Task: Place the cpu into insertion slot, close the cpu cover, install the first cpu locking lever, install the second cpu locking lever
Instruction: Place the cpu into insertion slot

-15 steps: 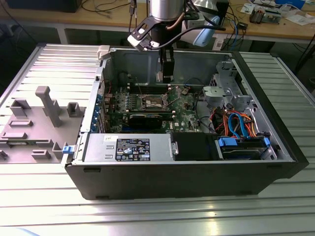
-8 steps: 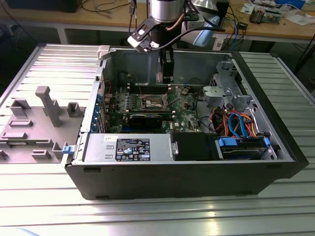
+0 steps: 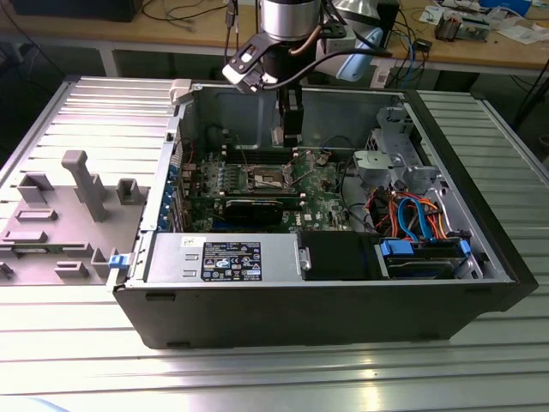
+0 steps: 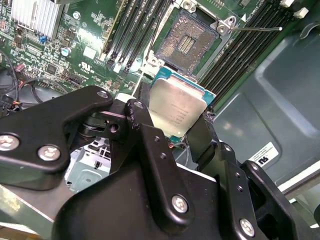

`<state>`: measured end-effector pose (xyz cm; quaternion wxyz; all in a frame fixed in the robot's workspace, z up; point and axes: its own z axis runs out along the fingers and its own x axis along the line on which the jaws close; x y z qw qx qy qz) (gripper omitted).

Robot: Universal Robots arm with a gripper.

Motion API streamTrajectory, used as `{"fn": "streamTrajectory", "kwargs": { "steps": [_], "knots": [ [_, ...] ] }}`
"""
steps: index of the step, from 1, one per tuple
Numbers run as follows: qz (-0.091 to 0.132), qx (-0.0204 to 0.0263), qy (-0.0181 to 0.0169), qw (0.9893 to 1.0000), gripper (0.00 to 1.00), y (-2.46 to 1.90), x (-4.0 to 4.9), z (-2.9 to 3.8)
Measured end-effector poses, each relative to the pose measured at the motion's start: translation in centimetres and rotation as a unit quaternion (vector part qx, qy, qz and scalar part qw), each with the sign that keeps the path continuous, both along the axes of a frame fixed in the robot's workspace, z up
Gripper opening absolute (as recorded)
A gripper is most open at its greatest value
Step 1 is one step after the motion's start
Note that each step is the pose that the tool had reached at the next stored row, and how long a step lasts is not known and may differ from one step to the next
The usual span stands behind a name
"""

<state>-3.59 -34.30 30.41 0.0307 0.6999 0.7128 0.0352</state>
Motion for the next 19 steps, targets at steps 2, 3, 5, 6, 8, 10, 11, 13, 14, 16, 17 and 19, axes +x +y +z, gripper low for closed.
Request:
{"fn": "streamTrajectory", "kwargs": {
  "steps": [2,3,5,6,8,10,11,13,14,16,17,19],
  "knots": [
    [0.0,0.0,0.0,1.0,0.54,0.0,0.0,-0.05],
    [0.0,0.0,0.0,1.0,0.54,0.0,0.0,-0.08],
    [0.0,0.0,0.0,1.0,0.54,0.0,0.0,-0.12],
    [0.0,0.0,0.0,1.0,0.54,0.0,0.0,-0.13],
    [0.0,0.0,0.0,1.0,0.54,0.0,0.0,-0.13],
    [0.0,0.0,0.0,1.0,0.54,0.0,0.0,-0.13],
    [0.0,0.0,0.0,1.0,0.54,0.0,0.0,-0.14],
    [0.0,0.0,0.0,1.0,0.54,0.0,0.0,-0.16],
    [0.0,0.0001,0.0,1.0,0.54,0.0,0.0,-0.19],
    [0.0,0.0001,0.0,1.0,0.54,0.0,0.0,-0.25],
    [0.0,0.0001,-0.0001,1.0,0.54,0.0,0.0,-0.32],
    [0.0,0.0,0.0,1.0,0.54,0.0,-0.01,-0.49]
  ]
}}
